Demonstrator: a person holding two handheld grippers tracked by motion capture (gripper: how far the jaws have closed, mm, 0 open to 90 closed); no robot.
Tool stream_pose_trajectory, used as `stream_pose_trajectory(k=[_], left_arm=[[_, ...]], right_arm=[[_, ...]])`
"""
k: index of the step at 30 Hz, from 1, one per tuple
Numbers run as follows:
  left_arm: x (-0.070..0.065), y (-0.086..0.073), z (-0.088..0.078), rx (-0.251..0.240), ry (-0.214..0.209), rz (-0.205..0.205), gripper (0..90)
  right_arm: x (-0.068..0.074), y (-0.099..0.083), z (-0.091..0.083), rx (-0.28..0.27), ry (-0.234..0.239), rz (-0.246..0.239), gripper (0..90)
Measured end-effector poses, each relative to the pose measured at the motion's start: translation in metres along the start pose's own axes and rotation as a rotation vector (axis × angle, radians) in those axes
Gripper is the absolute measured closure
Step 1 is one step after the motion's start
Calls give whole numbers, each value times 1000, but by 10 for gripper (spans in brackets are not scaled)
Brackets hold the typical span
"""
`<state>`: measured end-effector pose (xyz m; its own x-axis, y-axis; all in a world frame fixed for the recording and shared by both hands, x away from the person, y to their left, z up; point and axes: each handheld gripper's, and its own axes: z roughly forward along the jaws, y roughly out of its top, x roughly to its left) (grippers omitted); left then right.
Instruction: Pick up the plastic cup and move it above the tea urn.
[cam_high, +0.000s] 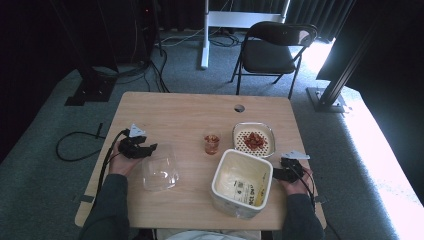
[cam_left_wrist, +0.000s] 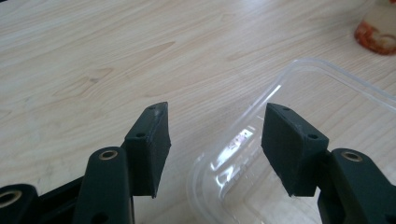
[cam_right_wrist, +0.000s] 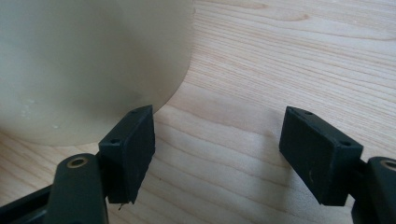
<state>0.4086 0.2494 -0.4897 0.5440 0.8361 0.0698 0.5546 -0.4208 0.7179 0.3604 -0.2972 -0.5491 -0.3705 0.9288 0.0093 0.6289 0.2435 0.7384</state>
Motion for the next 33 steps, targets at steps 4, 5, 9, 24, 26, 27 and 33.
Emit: stream_pose_trajectory(k=[4,5,9,24,26,27,33], left_arm=[[-4,2,6,41,20,15,540],[-3,2,4,41,32,9,569],[0,-2,-1,50,75,-16,776],[8,10,15,99,24,-23,689],[6,8,14,116,8,-9,786],[5,7,13,115,-2,-11,802],[9,1,-4,47,-79,-103,862]], right_arm=[[0,0,0,0,1,0,261],[0,0,0,0,1,0,261],[0,0,0,0,1,-1,261],[0,0,0,0,3,-3,261],[0,0,0,0,4,-5,261],[0,0,0,-1,4,-4,261],[0,0,0,0,4,-5,261]])
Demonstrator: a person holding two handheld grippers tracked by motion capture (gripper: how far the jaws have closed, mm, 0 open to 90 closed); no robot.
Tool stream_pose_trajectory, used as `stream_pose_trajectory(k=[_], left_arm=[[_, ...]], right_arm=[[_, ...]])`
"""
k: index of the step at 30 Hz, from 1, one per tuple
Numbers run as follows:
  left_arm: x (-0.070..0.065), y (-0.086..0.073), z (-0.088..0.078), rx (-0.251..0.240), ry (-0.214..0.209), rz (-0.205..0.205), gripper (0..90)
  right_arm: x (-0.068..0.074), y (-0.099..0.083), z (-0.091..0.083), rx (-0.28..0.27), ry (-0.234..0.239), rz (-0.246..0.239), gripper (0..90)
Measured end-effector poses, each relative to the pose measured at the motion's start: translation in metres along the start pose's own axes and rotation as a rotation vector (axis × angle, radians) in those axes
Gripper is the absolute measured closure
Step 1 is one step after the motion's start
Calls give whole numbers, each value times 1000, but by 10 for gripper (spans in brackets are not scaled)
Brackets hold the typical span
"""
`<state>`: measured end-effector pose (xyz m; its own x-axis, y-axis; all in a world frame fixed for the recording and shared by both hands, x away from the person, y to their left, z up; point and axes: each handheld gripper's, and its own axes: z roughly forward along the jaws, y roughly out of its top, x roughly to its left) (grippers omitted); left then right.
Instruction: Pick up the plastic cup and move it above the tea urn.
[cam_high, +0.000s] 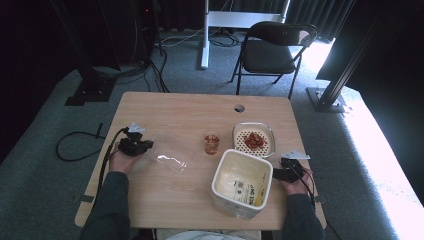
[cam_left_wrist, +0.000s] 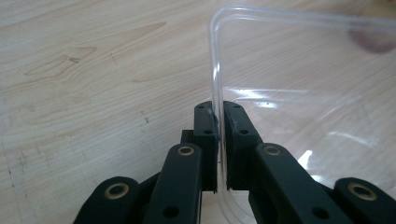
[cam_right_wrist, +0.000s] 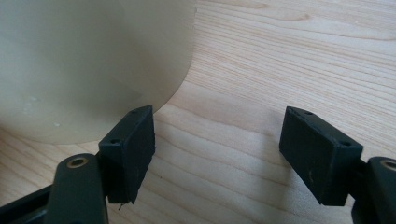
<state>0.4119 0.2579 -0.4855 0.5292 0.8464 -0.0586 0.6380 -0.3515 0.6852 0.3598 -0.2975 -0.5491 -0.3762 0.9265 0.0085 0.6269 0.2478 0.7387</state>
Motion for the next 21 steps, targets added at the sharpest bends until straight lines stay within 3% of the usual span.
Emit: stream_pose_trajectory(k=[7,21], left_arm=[[-5,-3,-17,-89,-58,-63,876],[-20,16,-45,-189,-130,-53,877]], right_arm=[[0,0,0,0,0,0,261],[0,0,0,0,0,0,261]])
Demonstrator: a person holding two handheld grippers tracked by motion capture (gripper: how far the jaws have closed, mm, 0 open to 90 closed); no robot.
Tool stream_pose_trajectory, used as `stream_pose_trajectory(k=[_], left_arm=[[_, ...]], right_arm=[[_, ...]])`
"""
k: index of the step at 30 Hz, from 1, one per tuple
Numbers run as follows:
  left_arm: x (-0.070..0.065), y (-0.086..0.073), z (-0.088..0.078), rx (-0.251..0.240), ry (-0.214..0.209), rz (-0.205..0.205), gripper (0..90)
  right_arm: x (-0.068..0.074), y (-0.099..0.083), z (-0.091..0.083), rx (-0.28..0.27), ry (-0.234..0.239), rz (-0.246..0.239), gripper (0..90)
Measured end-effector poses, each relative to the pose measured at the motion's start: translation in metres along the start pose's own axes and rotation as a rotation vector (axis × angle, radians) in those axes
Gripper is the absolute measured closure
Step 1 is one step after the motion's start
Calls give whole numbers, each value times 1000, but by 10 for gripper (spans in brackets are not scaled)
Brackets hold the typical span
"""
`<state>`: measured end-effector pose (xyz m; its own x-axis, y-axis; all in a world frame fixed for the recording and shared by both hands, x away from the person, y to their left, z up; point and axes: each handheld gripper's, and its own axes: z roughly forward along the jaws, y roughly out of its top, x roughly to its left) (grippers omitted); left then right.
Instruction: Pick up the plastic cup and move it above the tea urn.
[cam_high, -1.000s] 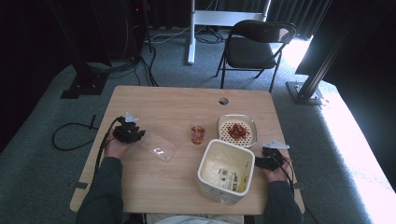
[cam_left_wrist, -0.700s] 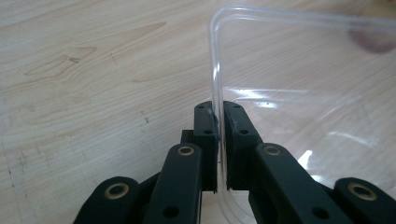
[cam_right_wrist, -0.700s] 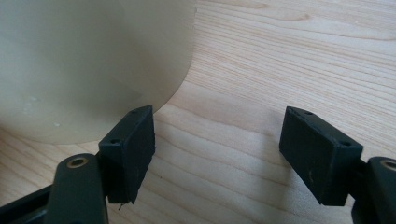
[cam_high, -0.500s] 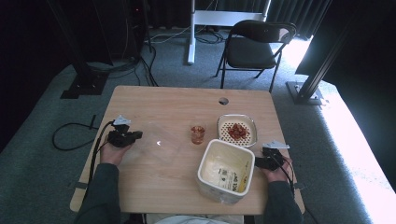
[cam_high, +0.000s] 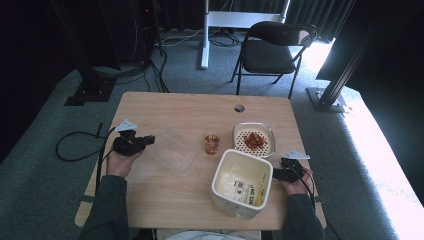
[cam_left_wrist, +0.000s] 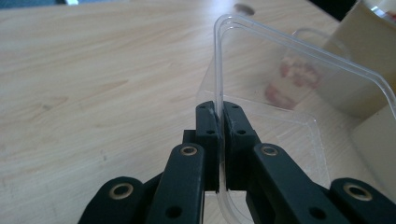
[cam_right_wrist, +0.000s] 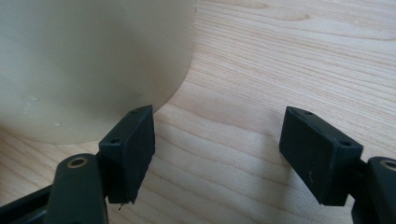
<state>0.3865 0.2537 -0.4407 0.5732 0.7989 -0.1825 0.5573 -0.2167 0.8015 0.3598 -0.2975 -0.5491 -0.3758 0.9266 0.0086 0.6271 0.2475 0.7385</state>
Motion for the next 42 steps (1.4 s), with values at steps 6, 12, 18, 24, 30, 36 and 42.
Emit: stream_pose_trajectory(k=[6,12,18,24,30,36,42], left_arm=[[-12,15,-8,-18,-11,22,877],[-26,31,-14,-42,-23,27,877],[-39,53,-19,-63,-44,47,876],[-55,73,-23,-89,-71,70,877],[-78,91,-20,-103,-126,106,876],[-110,103,-9,-87,-178,177,874],[-144,113,3,-69,-237,253,869]], right_arm=[[0,0,0,0,0,1,261],[0,0,0,0,0,0,261],[0,0,0,-1,0,0,261],[0,0,0,-2,0,0,261],[0,0,0,-1,0,1,261],[0,0,0,-1,0,0,261],[0,0,0,0,1,-1,261]])
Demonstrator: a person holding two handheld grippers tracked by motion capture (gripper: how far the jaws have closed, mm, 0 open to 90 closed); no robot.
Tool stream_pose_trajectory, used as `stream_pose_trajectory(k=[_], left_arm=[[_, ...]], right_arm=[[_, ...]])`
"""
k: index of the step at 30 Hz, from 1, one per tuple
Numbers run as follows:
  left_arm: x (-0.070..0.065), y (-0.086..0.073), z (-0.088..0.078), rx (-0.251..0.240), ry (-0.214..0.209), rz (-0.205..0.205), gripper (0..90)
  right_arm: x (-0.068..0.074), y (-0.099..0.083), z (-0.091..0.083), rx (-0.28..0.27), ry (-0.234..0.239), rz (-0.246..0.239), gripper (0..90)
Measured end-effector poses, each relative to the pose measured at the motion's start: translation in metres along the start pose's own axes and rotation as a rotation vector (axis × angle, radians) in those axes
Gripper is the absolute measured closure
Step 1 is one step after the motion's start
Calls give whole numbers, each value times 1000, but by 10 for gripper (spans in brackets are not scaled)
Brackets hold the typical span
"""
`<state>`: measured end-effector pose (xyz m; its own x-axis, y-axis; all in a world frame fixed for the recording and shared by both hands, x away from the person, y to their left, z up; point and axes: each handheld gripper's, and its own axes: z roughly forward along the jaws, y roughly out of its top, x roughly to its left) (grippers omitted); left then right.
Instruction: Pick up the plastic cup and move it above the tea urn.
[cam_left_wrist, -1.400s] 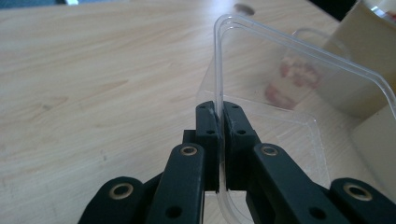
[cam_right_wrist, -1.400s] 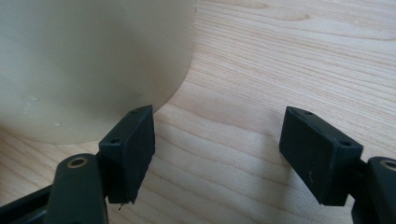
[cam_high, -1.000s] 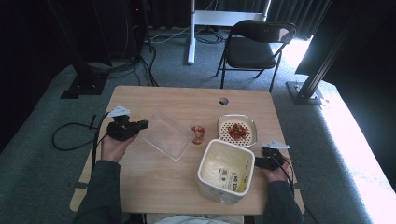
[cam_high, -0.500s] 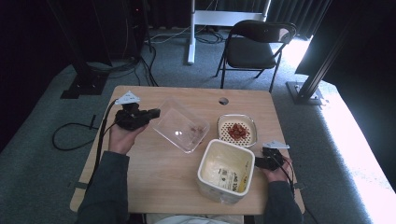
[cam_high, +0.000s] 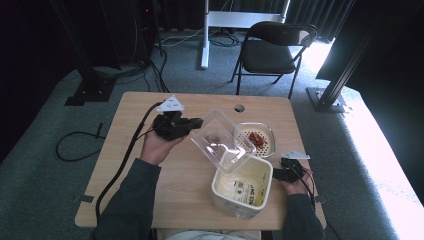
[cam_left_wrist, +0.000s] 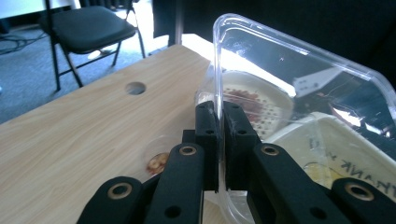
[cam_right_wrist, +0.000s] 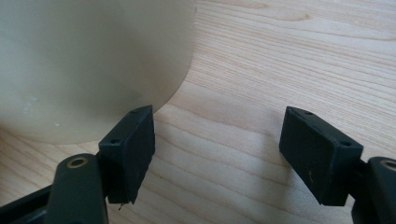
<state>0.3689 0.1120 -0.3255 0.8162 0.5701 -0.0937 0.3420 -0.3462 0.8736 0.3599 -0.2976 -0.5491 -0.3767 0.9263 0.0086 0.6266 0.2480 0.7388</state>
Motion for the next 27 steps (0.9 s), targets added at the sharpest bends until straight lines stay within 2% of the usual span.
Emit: stream_pose_trajectory(k=[2,4,5,8,12,14,15,19,22,24,27], left_arm=[[-7,4,5,12,-20,25,859],[-12,6,9,-16,-63,29,748],[-13,5,10,-24,-72,34,697],[-14,2,14,-11,-66,37,601],[-16,0,17,-1,-68,50,565],[-17,0,18,4,-87,49,559],[-18,-1,19,5,-103,48,558],[-29,-3,27,32,-117,61,515],[-31,-7,39,70,-127,53,520],[-33,-8,44,78,-150,45,545],[-37,-10,49,94,-163,55,562]], right_arm=[[0,0,0,0,1,0,261],[0,0,0,0,1,-1,261],[0,0,0,1,1,0,261],[0,0,0,0,1,-1,261],[0,0,0,1,2,0,260],[0,0,0,1,2,0,260],[0,0,0,1,2,0,260],[0,0,0,1,2,0,260],[0,0,0,1,2,0,260],[0,0,0,1,2,-1,260],[0,0,0,2,2,-1,260]])
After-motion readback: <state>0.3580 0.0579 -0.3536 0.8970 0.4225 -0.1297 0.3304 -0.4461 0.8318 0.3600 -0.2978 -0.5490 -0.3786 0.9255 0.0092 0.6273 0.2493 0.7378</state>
